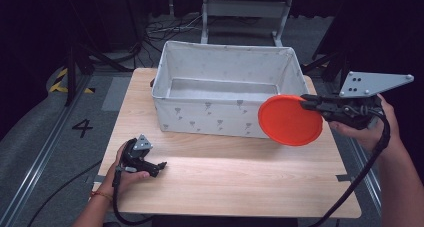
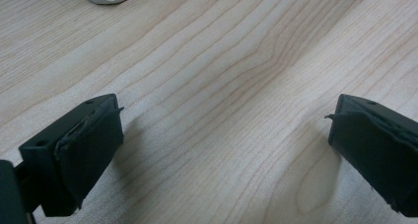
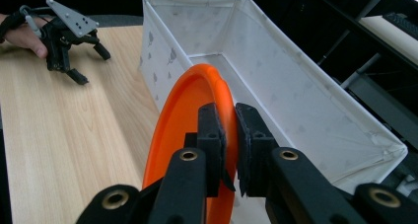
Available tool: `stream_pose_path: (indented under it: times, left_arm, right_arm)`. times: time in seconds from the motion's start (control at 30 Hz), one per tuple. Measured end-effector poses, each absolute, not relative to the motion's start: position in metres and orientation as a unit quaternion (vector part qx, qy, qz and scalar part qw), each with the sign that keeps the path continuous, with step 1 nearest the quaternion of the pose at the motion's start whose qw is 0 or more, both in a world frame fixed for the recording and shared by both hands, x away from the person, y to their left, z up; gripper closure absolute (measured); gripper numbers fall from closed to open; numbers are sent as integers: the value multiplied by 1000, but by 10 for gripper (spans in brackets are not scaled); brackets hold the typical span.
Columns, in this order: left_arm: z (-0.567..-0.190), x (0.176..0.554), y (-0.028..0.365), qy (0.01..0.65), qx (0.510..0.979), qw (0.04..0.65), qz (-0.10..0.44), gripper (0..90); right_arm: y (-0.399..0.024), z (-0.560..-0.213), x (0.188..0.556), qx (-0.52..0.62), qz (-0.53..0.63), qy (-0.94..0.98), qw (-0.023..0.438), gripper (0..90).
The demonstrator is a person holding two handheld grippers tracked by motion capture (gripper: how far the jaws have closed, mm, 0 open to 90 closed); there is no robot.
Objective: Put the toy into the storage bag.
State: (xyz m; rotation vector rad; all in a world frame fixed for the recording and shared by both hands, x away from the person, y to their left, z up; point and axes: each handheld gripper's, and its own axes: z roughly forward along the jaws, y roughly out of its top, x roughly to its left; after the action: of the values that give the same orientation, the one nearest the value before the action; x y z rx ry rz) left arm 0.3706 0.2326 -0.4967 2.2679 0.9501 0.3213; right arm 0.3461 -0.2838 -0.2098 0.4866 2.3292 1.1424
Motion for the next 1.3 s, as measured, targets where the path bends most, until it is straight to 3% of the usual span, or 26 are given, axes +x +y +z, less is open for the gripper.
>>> stream_pose_path:
  times: [0.9,1.3]
  left_arm:
    - [-497,370,233,363,865,325,123,6]
    - [-497,370,233,363,865,325,123,6]
  right_arm:
    - [-279,-166,406,208,432,837,265,825]
    - [-268,-170,448,225,429,835,259,825]
